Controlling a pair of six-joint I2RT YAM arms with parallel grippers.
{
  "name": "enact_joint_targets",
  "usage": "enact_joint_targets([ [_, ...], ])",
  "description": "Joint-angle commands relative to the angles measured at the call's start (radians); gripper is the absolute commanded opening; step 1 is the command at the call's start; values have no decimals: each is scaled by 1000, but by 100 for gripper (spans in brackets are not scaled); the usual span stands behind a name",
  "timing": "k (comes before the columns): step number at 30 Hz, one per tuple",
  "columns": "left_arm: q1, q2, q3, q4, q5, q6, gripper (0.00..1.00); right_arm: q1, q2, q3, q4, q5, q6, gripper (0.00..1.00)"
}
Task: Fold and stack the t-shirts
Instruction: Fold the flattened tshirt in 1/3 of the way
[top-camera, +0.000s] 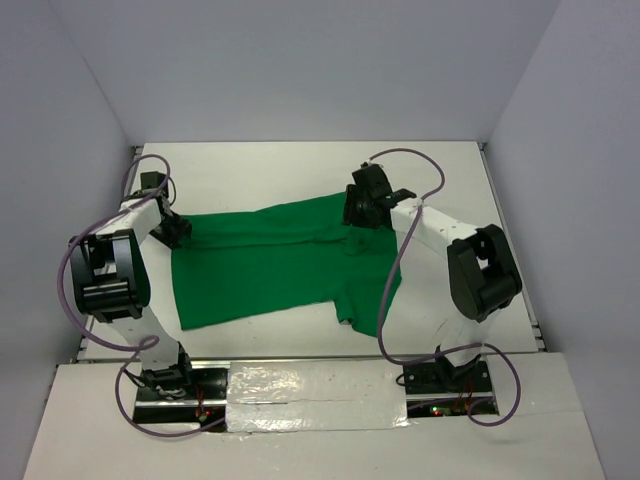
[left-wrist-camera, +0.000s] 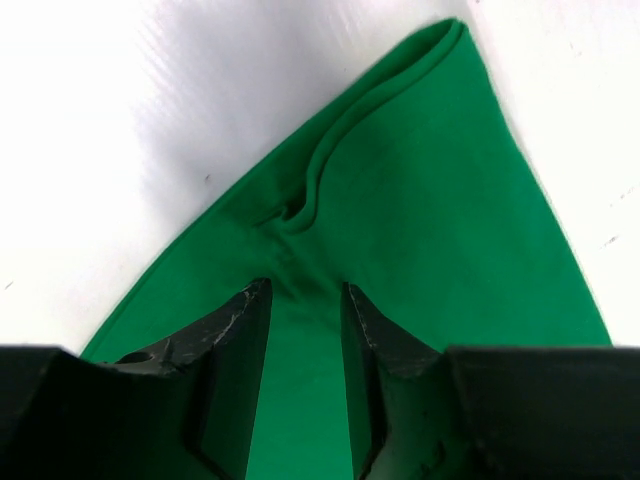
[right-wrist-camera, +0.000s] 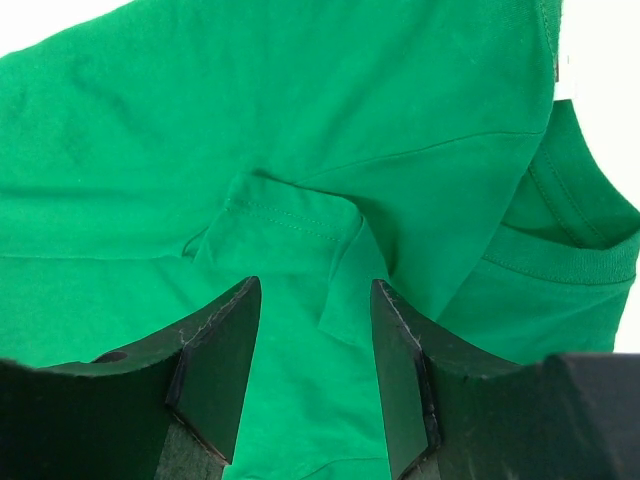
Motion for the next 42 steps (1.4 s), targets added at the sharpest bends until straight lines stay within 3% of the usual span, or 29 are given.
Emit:
enact_joint_targets([
  [1,3,38,31,13,-2,-25,46,8,14,10,13,4,-10,55],
  [16,0,60,5,42,9,-31,45,7,20,14,5,7,-7,55],
  [21,-5,63,2,40,0,-35,36,10,23,11,10,-5,-2,55],
  [29,-11,40,-6,37,-26,-35,34,11,18,10,10,-10,-4,54],
  [32,-13,27,2,24,-23,-38,15,15,17,10,10,-10,-2,54],
  [42,-14,-95,25,-61,6,-9,7,13,9,-2,11,-2,-2,54],
])
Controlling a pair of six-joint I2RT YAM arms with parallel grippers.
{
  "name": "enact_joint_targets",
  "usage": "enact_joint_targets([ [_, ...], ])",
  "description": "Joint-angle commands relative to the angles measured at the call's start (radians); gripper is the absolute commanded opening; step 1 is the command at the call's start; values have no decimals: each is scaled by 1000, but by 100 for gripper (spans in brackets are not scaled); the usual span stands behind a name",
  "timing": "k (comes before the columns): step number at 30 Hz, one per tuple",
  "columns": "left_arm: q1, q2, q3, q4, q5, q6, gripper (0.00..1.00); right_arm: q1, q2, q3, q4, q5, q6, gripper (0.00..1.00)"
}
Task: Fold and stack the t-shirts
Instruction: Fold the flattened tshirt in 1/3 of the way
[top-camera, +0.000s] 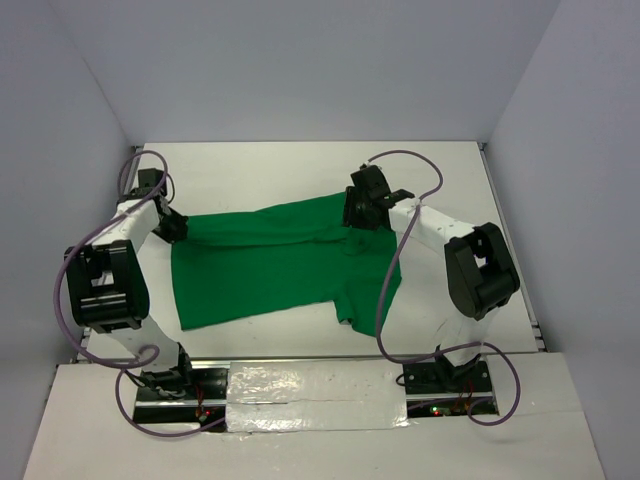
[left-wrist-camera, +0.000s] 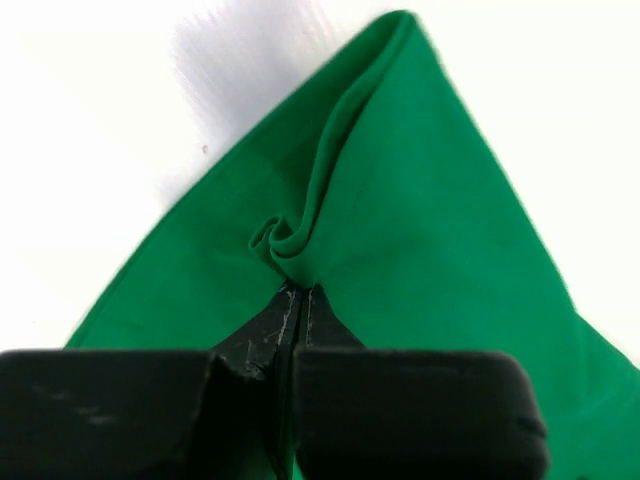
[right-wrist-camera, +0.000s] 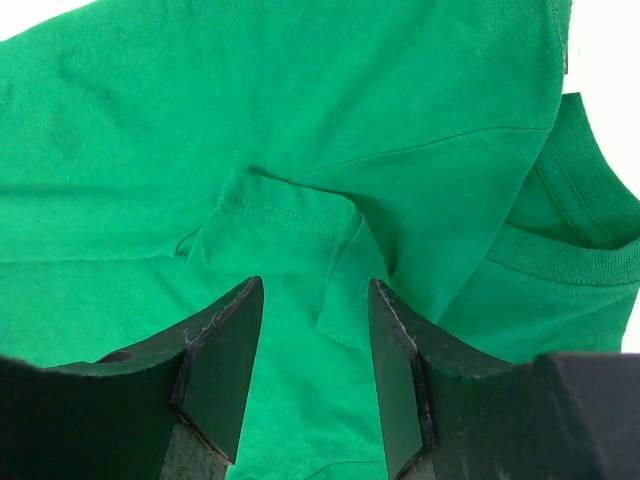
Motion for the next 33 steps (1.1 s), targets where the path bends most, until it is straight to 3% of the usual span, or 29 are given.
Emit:
enact_joint_targets([
  [1,-3,-41,28,-46,16,11,7,12,-8,-2,11,3,-3,54],
  [4,-3,-53,7,-61,21,14,8,12,-16,-9,11,4,-4,54],
  [5,-3,-58,-10,-62,18,14,15,12,-17,-13,13,7,-6,54],
  [6,-3,-56,-16,-59,18,15,23,12,-19,-13,11,10,-7,54],
  [11,-3,7,37,-101,5,28,94,11,-22,-22,-10,36,-12,58],
  [12,-5,4,48,-101,1,29,98,12,-22,-30,-10,50,-10,58],
  [19,-32,-53,96,-96,-21,54,99,35,16,-44,-24,130,-26,58],
  [27,-41,-42,45,-78,-1,52,99,84,110,31,-53,206,-24,54],
  [29,-43,-41,44,-76,1,55,99,90,105,16,-52,234,-12,48],
  [30,-41,-41,44,-78,1,55,99,94,98,7,-50,245,2,35],
  [33,-46,-39,45,-81,-2,61,99,101,27,-42,-44,288,19,20],
])
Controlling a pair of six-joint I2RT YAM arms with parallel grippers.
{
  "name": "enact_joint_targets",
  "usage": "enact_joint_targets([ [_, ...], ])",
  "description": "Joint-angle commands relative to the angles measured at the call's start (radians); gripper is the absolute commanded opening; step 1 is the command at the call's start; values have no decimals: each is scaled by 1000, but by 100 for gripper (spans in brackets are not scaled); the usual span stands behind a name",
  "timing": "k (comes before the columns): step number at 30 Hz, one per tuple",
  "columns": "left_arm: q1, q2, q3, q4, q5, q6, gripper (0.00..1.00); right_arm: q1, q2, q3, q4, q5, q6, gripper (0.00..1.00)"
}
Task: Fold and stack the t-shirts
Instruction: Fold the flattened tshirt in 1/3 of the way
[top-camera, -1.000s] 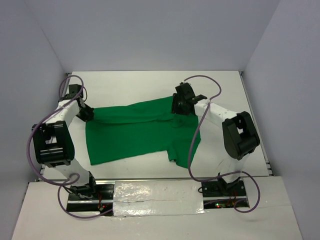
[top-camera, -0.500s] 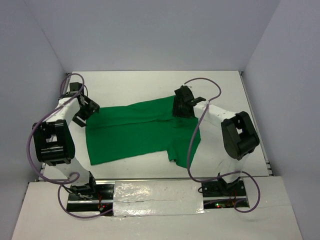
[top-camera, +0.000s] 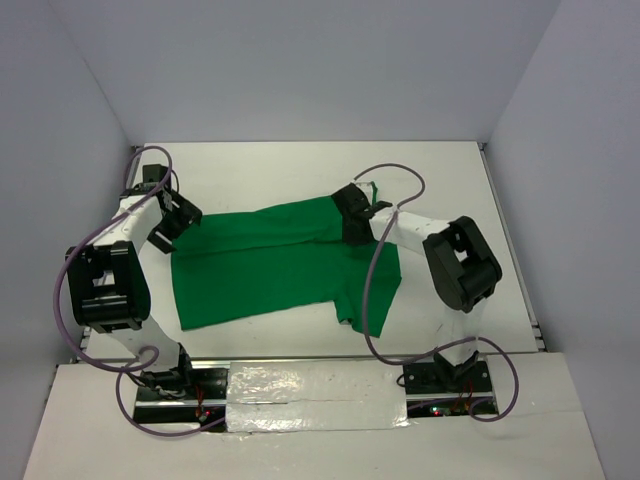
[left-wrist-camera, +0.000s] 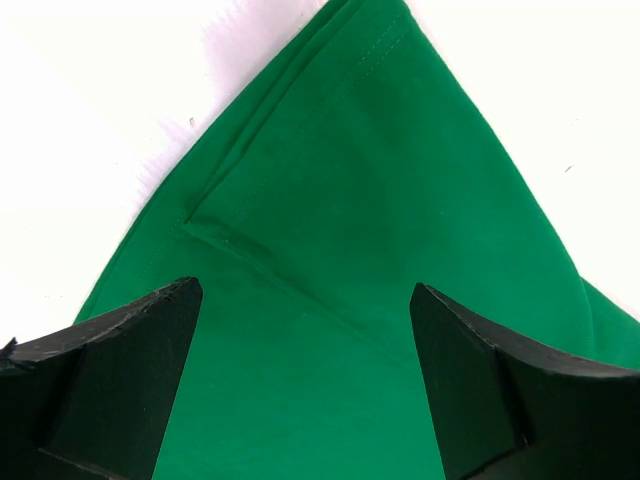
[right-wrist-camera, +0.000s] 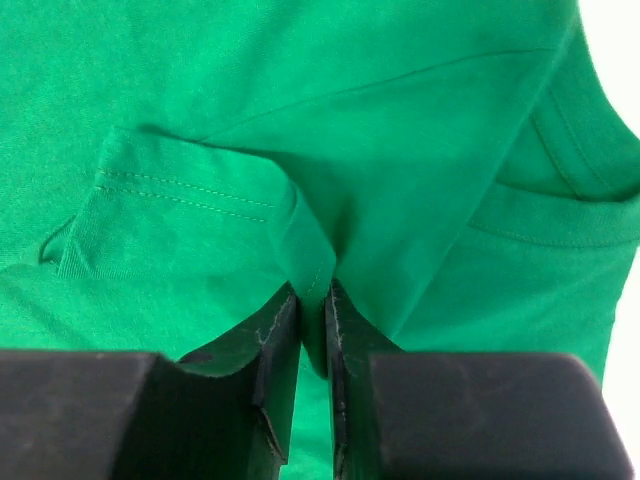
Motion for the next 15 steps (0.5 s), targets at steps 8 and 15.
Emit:
enact_joint_targets([
  [8,-8,-19,-16,1,0,30,99,37,-257,-112,-44,171,-63,32],
  [15,-8,-16,-19,5,7,33,99,45,-311,-189,-104,245,-46,61],
])
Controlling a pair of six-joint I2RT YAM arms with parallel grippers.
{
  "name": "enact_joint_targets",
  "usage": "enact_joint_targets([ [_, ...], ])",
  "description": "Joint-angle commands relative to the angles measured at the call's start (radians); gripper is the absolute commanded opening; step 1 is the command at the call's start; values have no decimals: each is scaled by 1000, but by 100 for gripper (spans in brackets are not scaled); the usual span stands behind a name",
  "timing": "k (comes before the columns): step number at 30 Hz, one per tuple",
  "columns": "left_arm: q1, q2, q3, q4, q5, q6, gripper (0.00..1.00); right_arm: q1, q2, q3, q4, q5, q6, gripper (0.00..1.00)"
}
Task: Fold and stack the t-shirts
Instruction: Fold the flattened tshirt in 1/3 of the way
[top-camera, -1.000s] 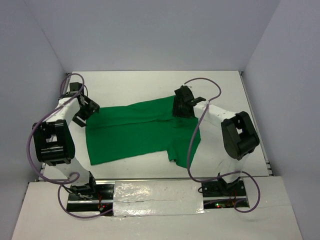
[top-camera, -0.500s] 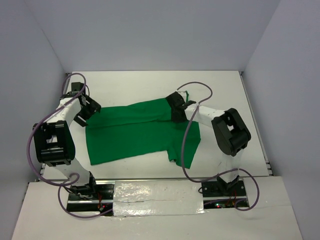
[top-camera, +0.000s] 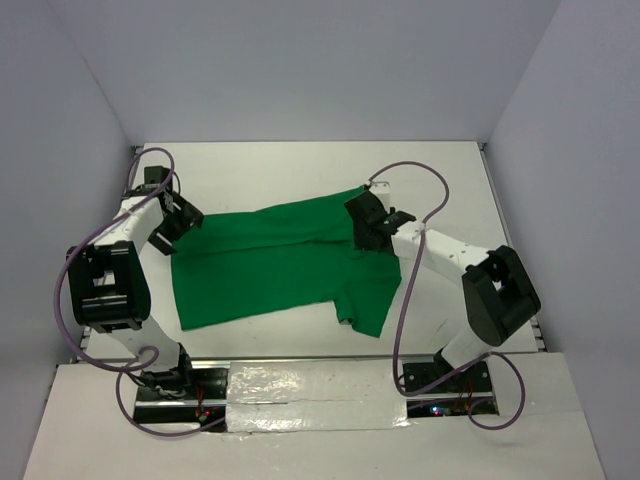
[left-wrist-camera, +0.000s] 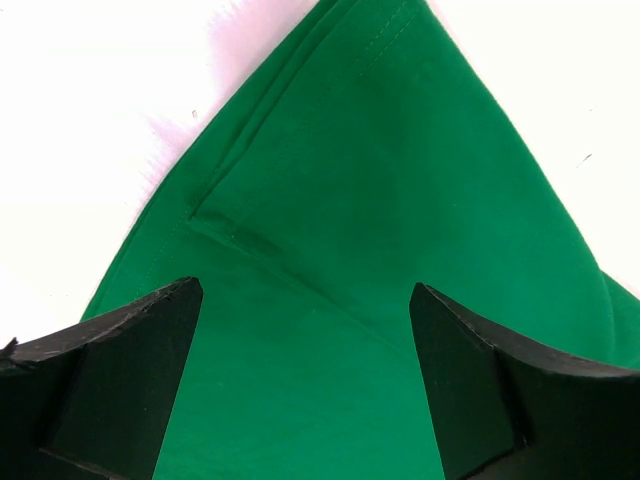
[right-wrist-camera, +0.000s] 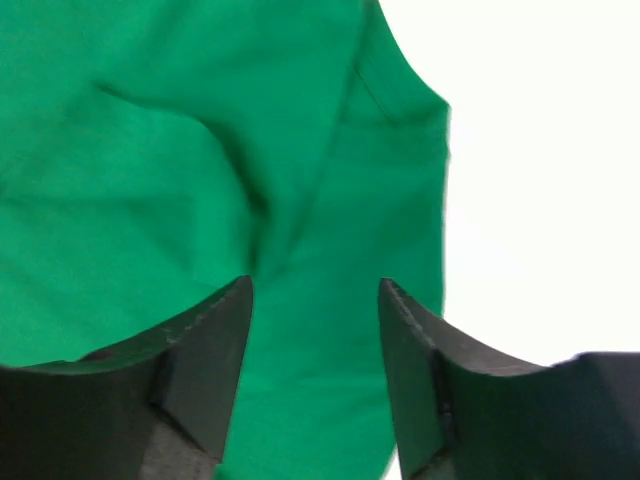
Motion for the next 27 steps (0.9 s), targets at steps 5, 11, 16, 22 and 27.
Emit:
enact_joint_targets([
  [5,-3,-16,-13,7,15,13,98,19,-32,6,-15,-129,88,58],
  [11,-3,-19,-16,6,15,13,98,81,57,56,37,-162,192,47],
  [16,-3,-23,-22,7,10,19,98,78,177,99,53,-150,218,47],
  [22,-5,-23,-28,10,13,22,98,75,261,194,-13,-64,221,47],
  [27,-3,-23,-27,10,10,27,98,64,289,201,-47,10,238,47],
])
